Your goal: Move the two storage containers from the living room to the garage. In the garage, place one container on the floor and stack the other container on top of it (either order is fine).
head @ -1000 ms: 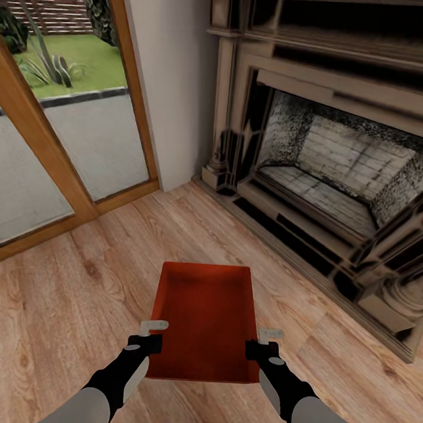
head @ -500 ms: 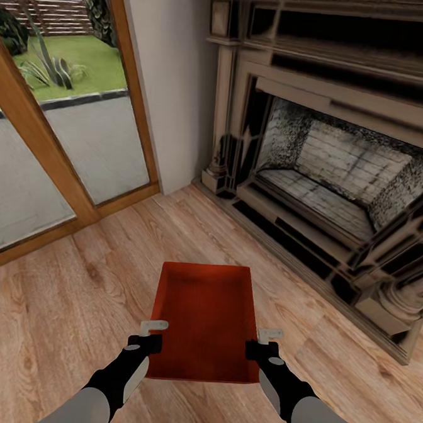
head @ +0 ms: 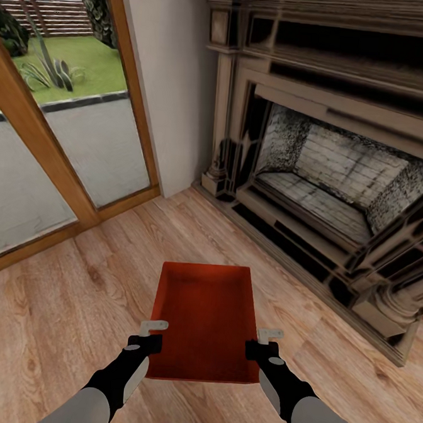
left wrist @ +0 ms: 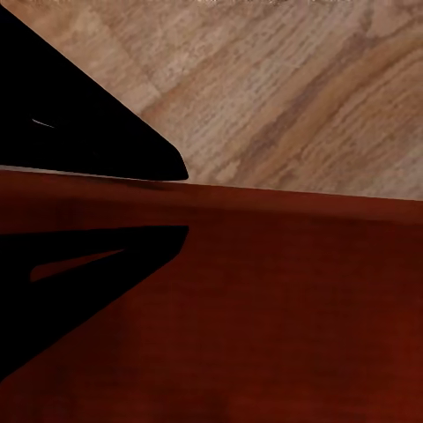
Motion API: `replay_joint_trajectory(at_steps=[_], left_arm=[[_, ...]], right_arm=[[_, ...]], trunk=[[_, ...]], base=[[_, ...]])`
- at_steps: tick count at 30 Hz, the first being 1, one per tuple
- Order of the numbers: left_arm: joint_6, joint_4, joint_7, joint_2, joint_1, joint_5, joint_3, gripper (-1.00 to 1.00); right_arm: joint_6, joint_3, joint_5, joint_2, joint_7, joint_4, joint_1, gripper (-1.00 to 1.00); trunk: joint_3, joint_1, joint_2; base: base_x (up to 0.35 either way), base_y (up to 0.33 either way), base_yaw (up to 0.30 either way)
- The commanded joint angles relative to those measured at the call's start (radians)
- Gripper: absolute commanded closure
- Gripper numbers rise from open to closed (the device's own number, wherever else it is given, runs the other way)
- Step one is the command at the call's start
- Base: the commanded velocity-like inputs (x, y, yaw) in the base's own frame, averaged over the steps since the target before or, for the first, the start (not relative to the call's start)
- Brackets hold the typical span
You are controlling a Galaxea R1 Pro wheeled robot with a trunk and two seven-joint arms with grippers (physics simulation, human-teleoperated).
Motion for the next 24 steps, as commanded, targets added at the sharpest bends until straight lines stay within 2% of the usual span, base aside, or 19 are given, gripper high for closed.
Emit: replay_joint_trajectory(at_steps=[1, 24], left_arm=[[0.007, -0.004, 0.011, 0.0, 0.0, -0.012, 0.006, 1.0], [0.007, -0.004, 0.011, 0.0, 0.0, -0.012, 0.006, 1.0]], right_arm=[[-0.002, -0.002, -0.001, -0.001, -0.011, 0.002, -0.001, 1.0], [-0.005, -0.002, 0.001, -0.001, -0.01, 0.002, -0.001, 1.0]], trunk=[[0.003, -0.004, 0.007], [0.075, -0.092, 0.168]], base=[[0.0, 0.0, 0.0], [0.0, 0.0, 0.0]])
